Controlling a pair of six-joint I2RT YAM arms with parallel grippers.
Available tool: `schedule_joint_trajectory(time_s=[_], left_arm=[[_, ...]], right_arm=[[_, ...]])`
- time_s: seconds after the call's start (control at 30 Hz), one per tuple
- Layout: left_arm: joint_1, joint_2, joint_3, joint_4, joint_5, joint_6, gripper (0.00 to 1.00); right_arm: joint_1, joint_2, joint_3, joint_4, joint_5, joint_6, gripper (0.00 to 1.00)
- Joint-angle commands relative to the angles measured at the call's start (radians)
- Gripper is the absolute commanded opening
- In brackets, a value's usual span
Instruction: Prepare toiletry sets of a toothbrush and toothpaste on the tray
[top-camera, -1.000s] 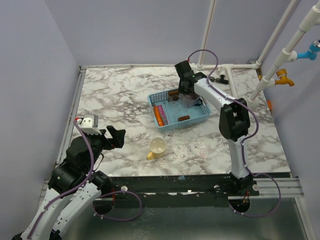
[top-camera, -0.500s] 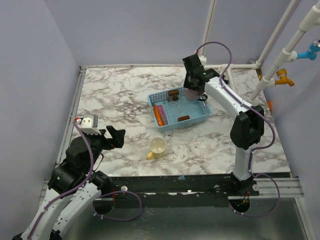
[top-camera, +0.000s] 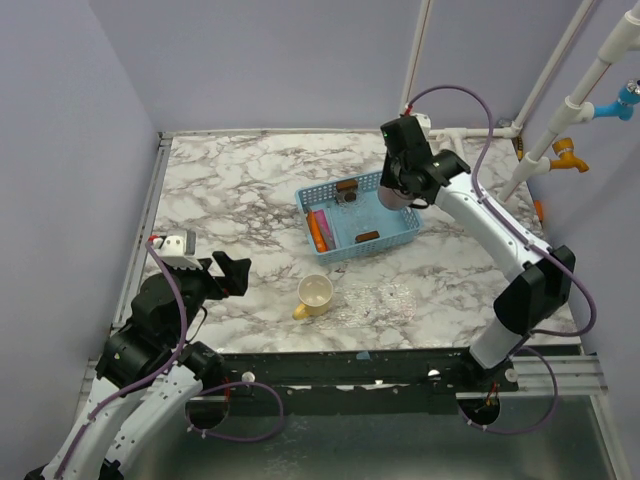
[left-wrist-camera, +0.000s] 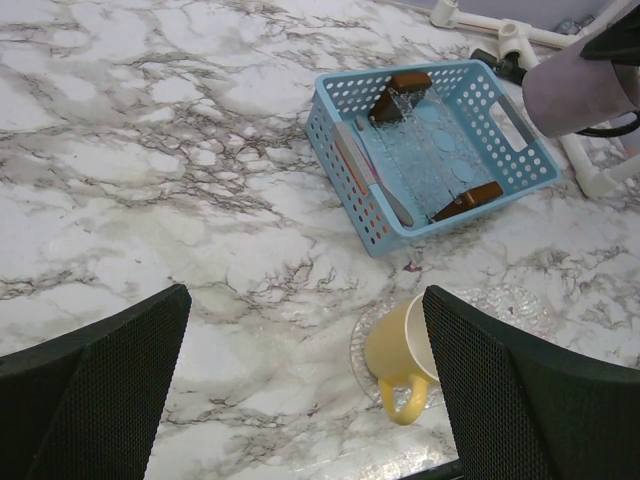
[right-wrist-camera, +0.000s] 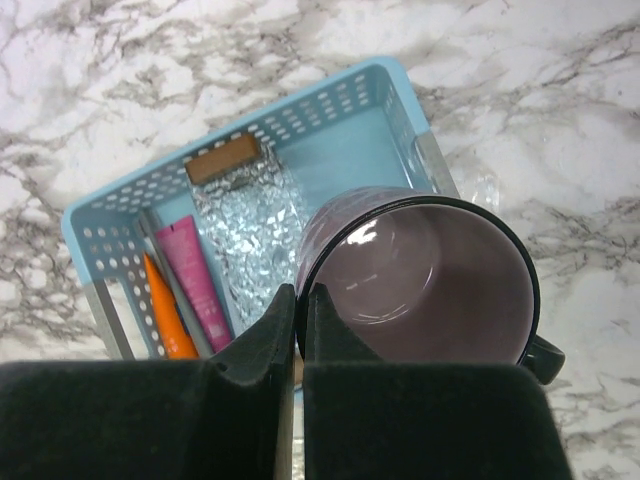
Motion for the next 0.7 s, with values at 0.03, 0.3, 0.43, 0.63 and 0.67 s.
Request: schedule_joint_trajectory(time_s=[0.03,0.3,0.43,0.63,0.67], left_arm=[[0.008,-0.008,0.002,0.005,0.024,0.008,0.99],[0.01,-0.005,0.002,0.007,0.032,0.009,0.99],[0.009,-0.008,0.002,0.005,0.03,0.008,0.99],[0.01,-0.017,0.002,0.006,0.03,0.006,0.99],[0.009,-0.02,0.002,0.005,0.031,0.006,0.99]], right_arm=[[0.053,-0.13,-0.078,-0.053,0.051,-0.006,0.01],[0.188,-0.237,-0.176,-0.16,0.106,0.061,0.01],[0.279,-0.251,-0.224,-0.226,0.167,0.124,0.01],[0.376,-0.293,-0.308,-0.273,0.211,0.234,0.0],[0.39,-0.299,-0.323,-0.285,0.216,0.252,0.01]])
